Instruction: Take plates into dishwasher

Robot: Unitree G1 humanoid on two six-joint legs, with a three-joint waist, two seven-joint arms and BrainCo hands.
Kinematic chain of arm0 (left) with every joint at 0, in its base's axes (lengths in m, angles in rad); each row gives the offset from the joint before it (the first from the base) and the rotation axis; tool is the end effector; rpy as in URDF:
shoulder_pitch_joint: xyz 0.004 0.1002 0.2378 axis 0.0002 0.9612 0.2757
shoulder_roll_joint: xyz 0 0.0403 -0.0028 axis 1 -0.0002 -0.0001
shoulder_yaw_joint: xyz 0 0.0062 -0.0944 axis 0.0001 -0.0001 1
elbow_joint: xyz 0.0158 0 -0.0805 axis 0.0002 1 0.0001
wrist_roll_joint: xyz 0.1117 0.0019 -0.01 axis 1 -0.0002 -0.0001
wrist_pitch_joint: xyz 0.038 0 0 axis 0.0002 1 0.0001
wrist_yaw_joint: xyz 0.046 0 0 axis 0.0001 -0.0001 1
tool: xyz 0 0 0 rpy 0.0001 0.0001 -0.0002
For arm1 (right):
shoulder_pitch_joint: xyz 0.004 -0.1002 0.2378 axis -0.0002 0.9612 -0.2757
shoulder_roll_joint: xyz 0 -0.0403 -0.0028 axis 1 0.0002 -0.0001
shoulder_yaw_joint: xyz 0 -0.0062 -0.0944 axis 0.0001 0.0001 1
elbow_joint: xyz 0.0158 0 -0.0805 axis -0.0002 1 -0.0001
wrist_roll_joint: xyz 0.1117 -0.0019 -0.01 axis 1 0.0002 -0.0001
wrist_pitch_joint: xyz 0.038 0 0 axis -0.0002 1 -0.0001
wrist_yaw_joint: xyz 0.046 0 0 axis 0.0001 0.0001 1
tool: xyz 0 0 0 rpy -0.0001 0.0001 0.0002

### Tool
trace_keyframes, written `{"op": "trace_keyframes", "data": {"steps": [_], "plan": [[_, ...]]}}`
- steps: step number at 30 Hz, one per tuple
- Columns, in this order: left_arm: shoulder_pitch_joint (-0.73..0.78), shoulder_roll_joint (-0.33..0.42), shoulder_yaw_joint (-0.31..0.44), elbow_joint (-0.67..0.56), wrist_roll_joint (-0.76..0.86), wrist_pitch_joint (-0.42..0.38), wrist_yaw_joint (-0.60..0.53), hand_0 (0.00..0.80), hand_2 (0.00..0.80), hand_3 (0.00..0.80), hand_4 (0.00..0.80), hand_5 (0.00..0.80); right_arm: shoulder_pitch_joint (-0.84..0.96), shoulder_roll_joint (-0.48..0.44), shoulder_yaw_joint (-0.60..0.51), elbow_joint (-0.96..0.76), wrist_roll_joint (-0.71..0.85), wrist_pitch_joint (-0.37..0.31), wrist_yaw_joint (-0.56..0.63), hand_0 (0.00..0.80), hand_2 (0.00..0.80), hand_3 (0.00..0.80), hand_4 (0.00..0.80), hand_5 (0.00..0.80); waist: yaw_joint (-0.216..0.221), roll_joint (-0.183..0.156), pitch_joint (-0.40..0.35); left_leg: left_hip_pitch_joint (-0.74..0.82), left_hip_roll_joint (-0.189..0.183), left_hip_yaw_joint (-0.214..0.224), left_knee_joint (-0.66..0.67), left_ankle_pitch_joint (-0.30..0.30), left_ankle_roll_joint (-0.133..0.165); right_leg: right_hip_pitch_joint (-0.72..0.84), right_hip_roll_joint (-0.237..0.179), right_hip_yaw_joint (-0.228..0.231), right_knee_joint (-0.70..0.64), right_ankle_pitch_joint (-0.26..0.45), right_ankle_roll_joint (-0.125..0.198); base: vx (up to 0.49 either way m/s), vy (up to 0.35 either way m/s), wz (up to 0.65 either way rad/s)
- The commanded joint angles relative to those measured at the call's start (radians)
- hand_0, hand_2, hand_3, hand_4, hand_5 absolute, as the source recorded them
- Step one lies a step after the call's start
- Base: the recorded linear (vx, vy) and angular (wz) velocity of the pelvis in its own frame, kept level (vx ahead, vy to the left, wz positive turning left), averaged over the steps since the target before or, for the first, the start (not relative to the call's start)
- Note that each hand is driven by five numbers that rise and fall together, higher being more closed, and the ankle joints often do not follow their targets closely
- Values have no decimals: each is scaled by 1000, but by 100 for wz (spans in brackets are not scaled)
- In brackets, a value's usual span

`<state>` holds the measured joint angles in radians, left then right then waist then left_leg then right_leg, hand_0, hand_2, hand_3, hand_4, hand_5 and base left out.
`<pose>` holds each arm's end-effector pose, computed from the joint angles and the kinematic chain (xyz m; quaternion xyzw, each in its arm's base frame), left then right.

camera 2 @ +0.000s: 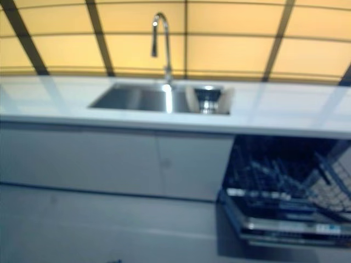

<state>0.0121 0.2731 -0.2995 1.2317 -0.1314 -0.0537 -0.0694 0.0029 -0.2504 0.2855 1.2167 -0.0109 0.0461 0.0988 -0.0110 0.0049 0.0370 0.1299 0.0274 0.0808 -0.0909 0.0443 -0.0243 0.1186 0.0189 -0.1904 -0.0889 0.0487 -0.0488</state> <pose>0.0706 0.2254 -0.1179 0.1223 0.5719 -0.0361 0.8103 0.0728 -0.2185 -0.1195 -0.1577 0.6035 0.0825 0.7773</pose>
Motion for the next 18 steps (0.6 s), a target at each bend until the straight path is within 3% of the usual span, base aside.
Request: {"op": "trace_keyframes", "data": {"steps": [1, 12, 18], "plan": [[-70, -32, 42, 50, 20, -17, 2, 0, 0, 0, 0, 0, -59, 10, 26, 74, -49, 13, 10, 0, 0, 0, 0, 0, -4, -20, 40, 41, -90, 17, 4, -116, 89, 46, 19, 35, 35, -114, 43, 0, 0, 0], [-69, -31, 38, 50, 38, 4, 0, 0, 0, 0, 0, 0, -58, 12, 34, 71, -60, 2, 21, 0, 0, 0, 0, 0, -3, -21, 40, 41, -92, 13, 4, -119, 93, 43, 20, 34, 38, -117, 43, 0, 0, 0], [-71, -22, 32, 30, 67, 30, -3, 0, 0, 0, 0, 0, -69, -3, 85, -32, -34, -154, 142, 0, 0, 0, 0, 0, 6, -30, 45, 42, -93, 7, 4, -117, 95, 40, 19, 30, 48, -120, 43, 6, -21, 0]]}}
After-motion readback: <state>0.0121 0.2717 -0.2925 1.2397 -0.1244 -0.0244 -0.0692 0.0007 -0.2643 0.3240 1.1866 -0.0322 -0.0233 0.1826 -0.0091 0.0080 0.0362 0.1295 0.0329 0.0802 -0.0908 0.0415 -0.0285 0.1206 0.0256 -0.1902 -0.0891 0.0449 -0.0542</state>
